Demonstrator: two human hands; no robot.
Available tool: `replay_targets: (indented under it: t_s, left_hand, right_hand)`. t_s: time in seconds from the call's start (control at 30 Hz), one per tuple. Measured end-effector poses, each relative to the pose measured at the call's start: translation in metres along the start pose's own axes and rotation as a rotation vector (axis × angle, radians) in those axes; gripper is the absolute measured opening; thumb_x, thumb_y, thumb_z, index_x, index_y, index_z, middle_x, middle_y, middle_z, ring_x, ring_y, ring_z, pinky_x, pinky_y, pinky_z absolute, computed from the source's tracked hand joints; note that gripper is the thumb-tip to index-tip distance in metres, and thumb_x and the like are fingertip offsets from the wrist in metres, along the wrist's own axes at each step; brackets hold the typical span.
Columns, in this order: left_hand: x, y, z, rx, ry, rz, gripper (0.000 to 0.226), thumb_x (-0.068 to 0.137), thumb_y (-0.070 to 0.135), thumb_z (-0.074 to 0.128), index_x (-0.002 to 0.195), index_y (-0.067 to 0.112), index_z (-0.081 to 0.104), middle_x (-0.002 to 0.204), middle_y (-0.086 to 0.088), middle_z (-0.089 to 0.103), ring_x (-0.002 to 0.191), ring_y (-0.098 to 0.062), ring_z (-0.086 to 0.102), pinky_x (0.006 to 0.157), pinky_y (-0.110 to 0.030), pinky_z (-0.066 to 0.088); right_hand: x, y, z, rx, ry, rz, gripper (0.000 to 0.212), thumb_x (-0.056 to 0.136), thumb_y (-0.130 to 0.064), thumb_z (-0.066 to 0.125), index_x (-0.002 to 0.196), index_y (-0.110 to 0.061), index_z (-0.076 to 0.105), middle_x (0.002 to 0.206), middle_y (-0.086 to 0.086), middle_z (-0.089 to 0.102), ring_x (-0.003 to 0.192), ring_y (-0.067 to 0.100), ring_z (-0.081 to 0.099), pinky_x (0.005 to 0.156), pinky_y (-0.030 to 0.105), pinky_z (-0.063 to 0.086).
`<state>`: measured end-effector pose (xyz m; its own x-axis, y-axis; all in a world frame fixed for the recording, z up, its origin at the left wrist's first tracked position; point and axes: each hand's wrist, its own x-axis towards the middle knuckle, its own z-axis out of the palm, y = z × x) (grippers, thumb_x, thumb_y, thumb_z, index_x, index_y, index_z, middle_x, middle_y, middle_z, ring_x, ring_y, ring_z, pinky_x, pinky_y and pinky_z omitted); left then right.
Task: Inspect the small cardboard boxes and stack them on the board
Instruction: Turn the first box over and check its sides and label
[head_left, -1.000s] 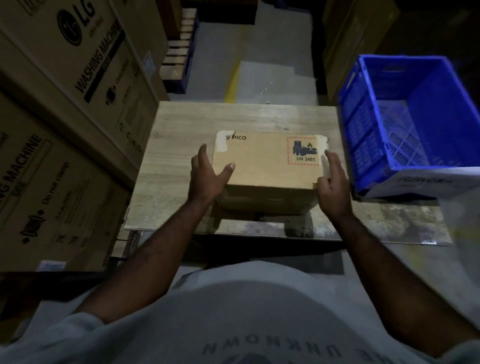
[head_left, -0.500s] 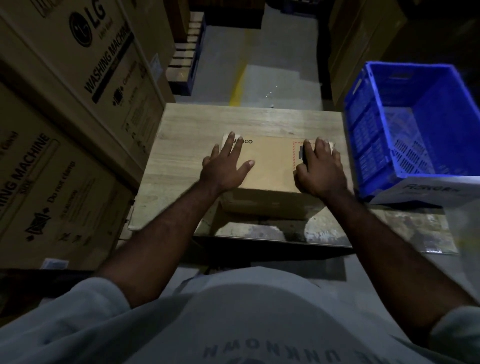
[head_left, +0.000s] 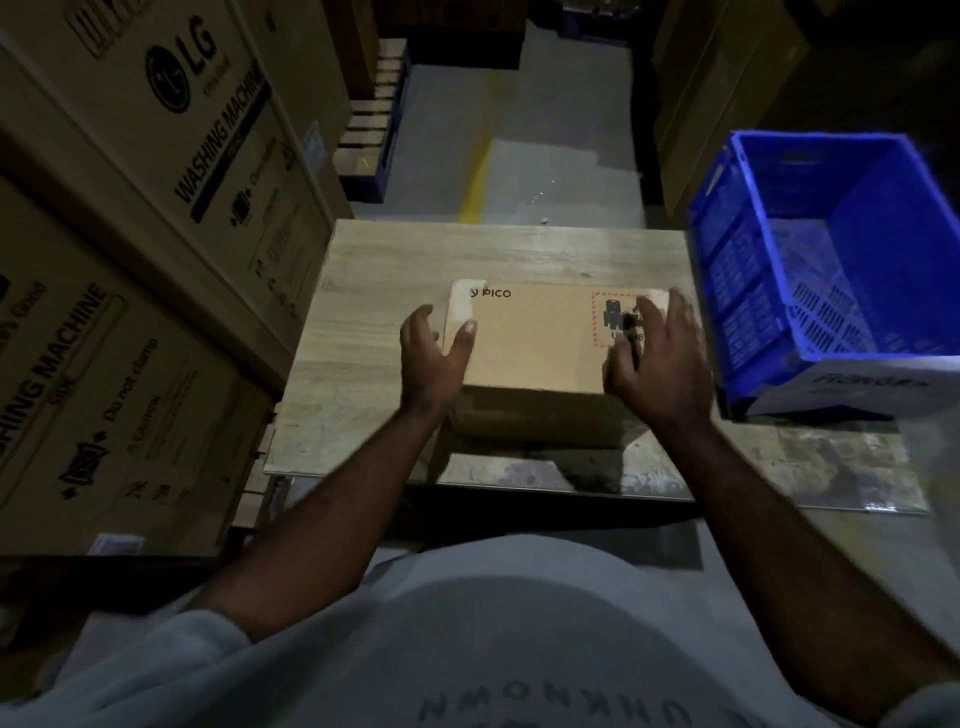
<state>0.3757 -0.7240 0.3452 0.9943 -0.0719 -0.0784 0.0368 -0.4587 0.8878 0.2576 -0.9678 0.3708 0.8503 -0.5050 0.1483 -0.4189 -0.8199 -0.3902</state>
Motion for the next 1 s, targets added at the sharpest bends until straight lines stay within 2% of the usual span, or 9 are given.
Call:
replay_targets:
  t_s: [0.13,0.27,0.37,0.47,0.53,0.6,0.77,0.87,1.0]
  left_hand:
    - [-0.029,-0.034,-0.007,-0.091,-0.158,-0.038,0.061,0.095,0.036,0.071,0.146,0.015,0.044,0.139,-0.007,0.057,0.122,-0.021,0.059,0.09,-0.03,0.053]
    - [-0.041,-0.048,-0.008,-0.125,-0.346,-0.11,0.077,0.087,0.035,0.081,0.15,0.023,0.04,0.137,0.005,0.059,0.127,-0.017,0.056,0.106,-0.035,0.047]
    - [-0.038,-0.046,-0.009,-0.115,-0.367,-0.094,0.086,0.078,0.039,0.087,0.15,0.024,0.042,0.142,0.007,0.058,0.132,-0.016,0.054,0.108,-0.031,0.045]
    - [-0.033,-0.038,-0.017,-0.061,-0.351,-0.02,0.099,0.068,0.056,0.086,0.153,0.032,0.041,0.165,0.007,0.03,0.15,-0.015,0.033,0.115,-0.037,0.038]
    - [-0.031,-0.023,-0.023,-0.042,-0.382,0.042,0.106,0.071,0.045,0.09,0.159,0.031,0.033,0.171,0.011,0.007,0.151,-0.001,0.016,0.117,-0.028,0.029]
    - [-0.028,-0.003,-0.028,-0.068,-0.403,0.098,0.114,0.073,0.027,0.092,0.161,0.034,0.021,0.171,0.01,0.003,0.143,0.009,0.014,0.116,-0.017,0.026]
    - [-0.013,0.041,-0.03,0.087,-0.281,0.296,0.118,0.069,0.029,0.093,0.158,0.049,0.018,0.17,0.011,0.017,0.155,-0.017,0.017,0.122,-0.06,0.026]
    - [-0.006,0.063,-0.033,0.248,-0.21,0.425,0.115,0.068,0.026,0.092,0.158,0.045,0.024,0.168,0.004,0.027,0.155,-0.027,0.022,0.118,-0.068,0.025]
    - [-0.01,0.083,-0.027,0.554,-0.273,0.553,0.106,0.078,0.026,0.086,0.159,0.045,0.021,0.17,0.004,0.019,0.156,-0.036,0.013,0.12,-0.066,0.015]
  right_hand:
    - [-0.023,0.011,0.008,-0.008,0.046,0.075,0.052,0.1,-0.034,0.053,0.149,-0.015,0.047,0.163,0.027,0.031,0.151,0.041,0.03,0.117,0.056,0.034]
    - [-0.033,0.012,0.01,0.084,0.02,0.19,0.05,0.105,-0.037,0.051,0.152,-0.02,0.044,0.164,0.021,0.032,0.138,0.043,0.047,0.103,0.053,0.047]
    - [-0.028,0.01,0.013,0.129,0.042,0.193,0.052,0.103,-0.035,0.049,0.153,-0.022,0.045,0.155,0.018,0.042,0.126,0.041,0.054,0.095,0.048,0.049]
    - [-0.026,0.015,0.013,0.202,0.047,0.226,0.057,0.096,-0.038,0.048,0.153,-0.029,0.046,0.147,0.015,0.046,0.119,0.036,0.057,0.091,0.048,0.055]
    - [-0.026,0.024,0.016,0.304,0.036,0.276,0.059,0.093,-0.038,0.048,0.152,-0.033,0.046,0.144,0.012,0.047,0.114,0.029,0.059,0.088,0.049,0.058]
    - [-0.025,0.032,0.018,0.453,0.029,0.314,0.058,0.092,-0.038,0.049,0.15,-0.039,0.047,0.146,0.006,0.048,0.116,0.022,0.059,0.091,0.051,0.059]
    - [-0.032,0.026,0.03,0.836,-0.017,0.354,0.055,0.097,-0.027,0.045,0.152,-0.029,0.051,0.147,-0.003,0.054,0.122,0.005,0.058,0.104,0.043,0.055]
    - [-0.03,0.022,0.042,0.977,-0.135,0.386,0.061,0.095,-0.024,0.045,0.156,-0.03,0.046,0.156,-0.001,0.049,0.135,0.021,0.055,0.108,0.051,0.052]
    - [-0.025,0.008,0.053,1.024,-0.387,0.388,0.063,0.105,-0.019,0.042,0.164,-0.032,0.026,0.159,0.001,0.041,0.12,0.022,0.059,0.074,0.023,0.059]
